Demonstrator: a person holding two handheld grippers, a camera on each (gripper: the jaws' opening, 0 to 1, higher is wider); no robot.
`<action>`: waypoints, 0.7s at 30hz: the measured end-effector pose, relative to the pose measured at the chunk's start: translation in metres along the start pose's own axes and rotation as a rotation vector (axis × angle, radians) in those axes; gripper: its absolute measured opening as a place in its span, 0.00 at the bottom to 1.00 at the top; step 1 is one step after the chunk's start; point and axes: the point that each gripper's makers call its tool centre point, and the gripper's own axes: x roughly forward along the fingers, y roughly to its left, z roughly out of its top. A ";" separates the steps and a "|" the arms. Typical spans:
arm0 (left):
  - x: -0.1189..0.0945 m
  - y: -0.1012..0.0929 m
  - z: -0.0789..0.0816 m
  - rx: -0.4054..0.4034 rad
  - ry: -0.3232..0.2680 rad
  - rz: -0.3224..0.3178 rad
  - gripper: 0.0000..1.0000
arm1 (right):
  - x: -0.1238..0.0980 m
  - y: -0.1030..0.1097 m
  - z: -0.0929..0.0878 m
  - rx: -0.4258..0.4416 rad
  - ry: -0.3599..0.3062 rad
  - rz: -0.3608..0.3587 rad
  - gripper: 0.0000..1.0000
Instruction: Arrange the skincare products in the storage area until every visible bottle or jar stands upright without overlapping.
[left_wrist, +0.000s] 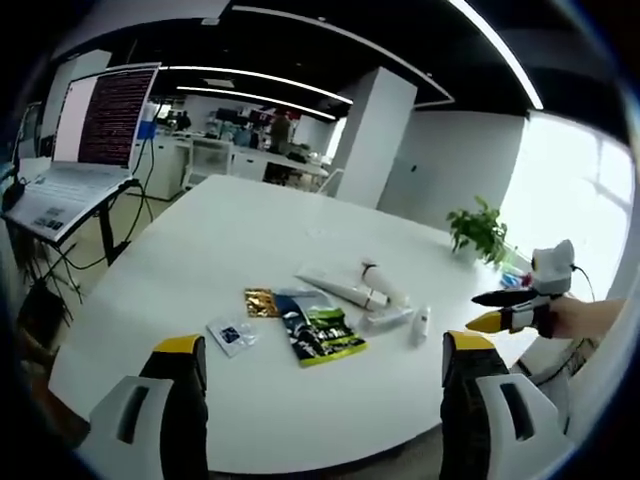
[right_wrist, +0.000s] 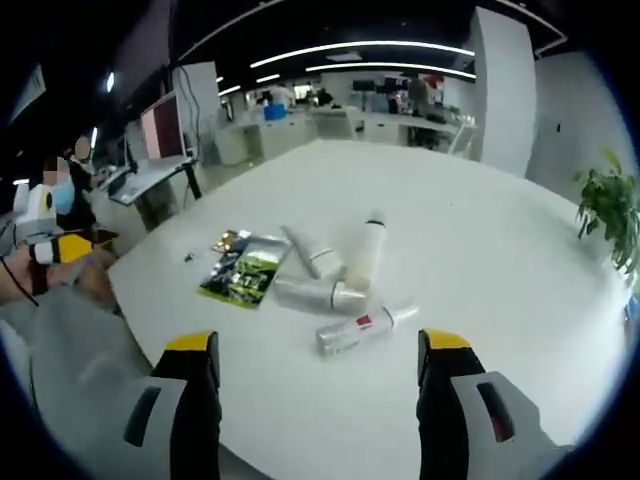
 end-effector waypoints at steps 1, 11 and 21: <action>0.000 0.000 0.000 0.003 0.003 -0.002 0.90 | 0.003 -0.002 0.002 0.001 0.004 0.000 0.79; 0.000 0.000 -0.001 0.000 0.011 0.001 0.89 | 0.026 0.002 0.020 -0.045 0.047 0.031 0.72; -0.005 0.006 0.006 -0.022 -0.038 0.021 0.84 | 0.061 0.017 0.042 -0.133 0.097 0.062 0.65</action>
